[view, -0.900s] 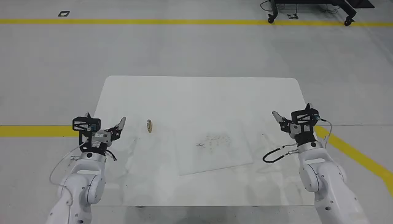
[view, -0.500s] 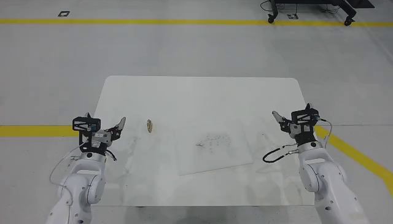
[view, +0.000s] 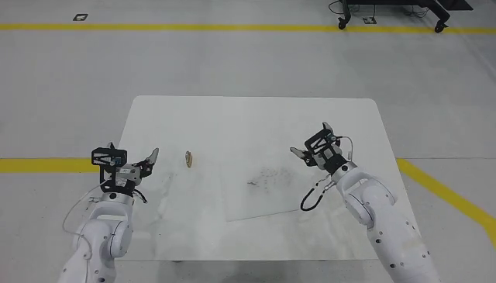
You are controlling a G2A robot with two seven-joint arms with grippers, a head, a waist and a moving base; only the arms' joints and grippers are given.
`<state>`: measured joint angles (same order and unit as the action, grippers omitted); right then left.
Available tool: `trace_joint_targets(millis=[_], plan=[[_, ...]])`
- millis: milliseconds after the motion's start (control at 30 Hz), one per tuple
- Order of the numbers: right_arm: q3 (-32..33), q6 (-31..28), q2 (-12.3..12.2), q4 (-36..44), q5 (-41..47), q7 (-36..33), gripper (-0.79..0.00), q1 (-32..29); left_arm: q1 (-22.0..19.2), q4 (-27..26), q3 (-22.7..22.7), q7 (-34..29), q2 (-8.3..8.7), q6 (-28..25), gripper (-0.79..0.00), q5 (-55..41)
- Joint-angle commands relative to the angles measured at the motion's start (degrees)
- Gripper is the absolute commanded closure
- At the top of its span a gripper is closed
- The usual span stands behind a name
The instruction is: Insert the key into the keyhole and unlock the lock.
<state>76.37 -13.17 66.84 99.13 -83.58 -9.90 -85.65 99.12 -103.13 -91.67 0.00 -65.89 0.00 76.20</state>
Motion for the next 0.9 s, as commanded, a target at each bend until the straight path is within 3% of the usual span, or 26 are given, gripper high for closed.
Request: trace_joint_targets(millis=[0, 400, 867], plan=[[0.0, 0.1, 0.0, 0.1, 0.0, 0.0, -0.785, -0.1, 0.0, 0.0, 0.0, 0.0, 0.0, 0.0, -0.785, 0.0], [-0.1, -0.3, 0.0, 0.1, 0.1, 0.1, -0.785, -0.1, 0.0, 0.0, 0.0, 0.0, 0.0, 0.0, -0.785, 0.0], [-12.8, -27.8, 0.8, -10.5, 0.8, 7.4, -0.785, 11.6, 0.0, 0.0, 0.0, 0.0, 0.0, 0.0, -0.785, 0.0]])
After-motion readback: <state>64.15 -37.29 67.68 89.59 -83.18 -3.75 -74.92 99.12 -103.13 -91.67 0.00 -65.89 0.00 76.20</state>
